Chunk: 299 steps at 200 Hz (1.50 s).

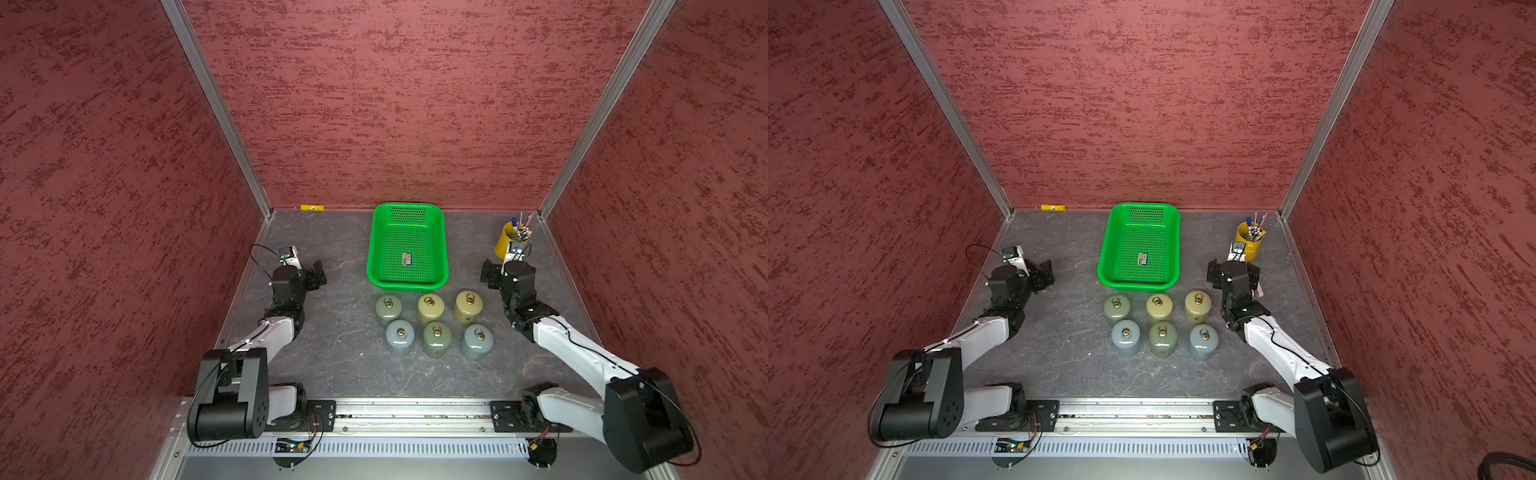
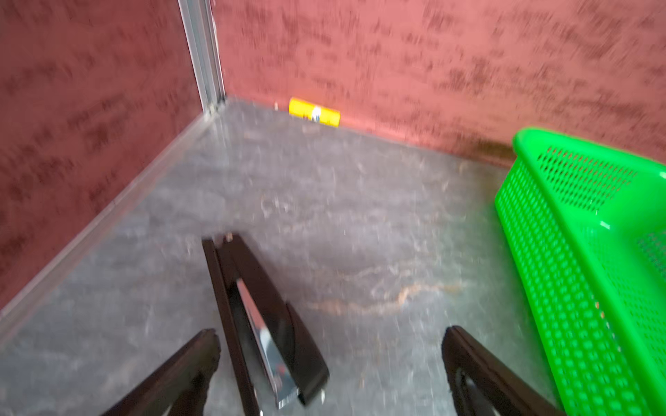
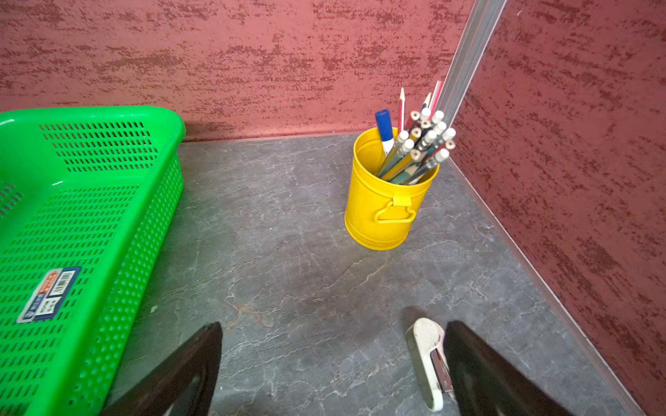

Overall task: Take the tea canister out of the basket
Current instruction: Reset both arms

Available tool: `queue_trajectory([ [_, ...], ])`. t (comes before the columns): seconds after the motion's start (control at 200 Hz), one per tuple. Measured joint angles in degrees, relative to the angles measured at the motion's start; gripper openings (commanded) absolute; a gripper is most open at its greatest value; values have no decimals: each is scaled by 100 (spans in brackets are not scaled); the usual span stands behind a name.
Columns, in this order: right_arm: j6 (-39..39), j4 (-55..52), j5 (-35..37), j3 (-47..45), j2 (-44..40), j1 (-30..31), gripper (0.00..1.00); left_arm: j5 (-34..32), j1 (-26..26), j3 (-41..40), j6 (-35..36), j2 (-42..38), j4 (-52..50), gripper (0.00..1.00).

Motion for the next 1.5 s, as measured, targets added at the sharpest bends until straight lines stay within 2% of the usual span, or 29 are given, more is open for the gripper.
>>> queue_trajectory([
  [0.26,-581,1335,52,-326,649,-138,99,-33,24,-319,175,597,1108,100],
  [0.486,-651,2343,-358,-636,944,-879,99,17,22,-601,249,1025,1847,100],
  [0.611,-625,3257,-632,-1025,1432,-1010,99,20,-9,-608,302,1268,2271,100],
  [0.917,-629,3958,-1091,-1193,2061,-1025,99,-85,-142,-608,426,1392,2444,100],
  [1.498,-627,4214,-1132,-1204,2074,-1040,99,-210,-236,-579,509,1392,2448,100],
])
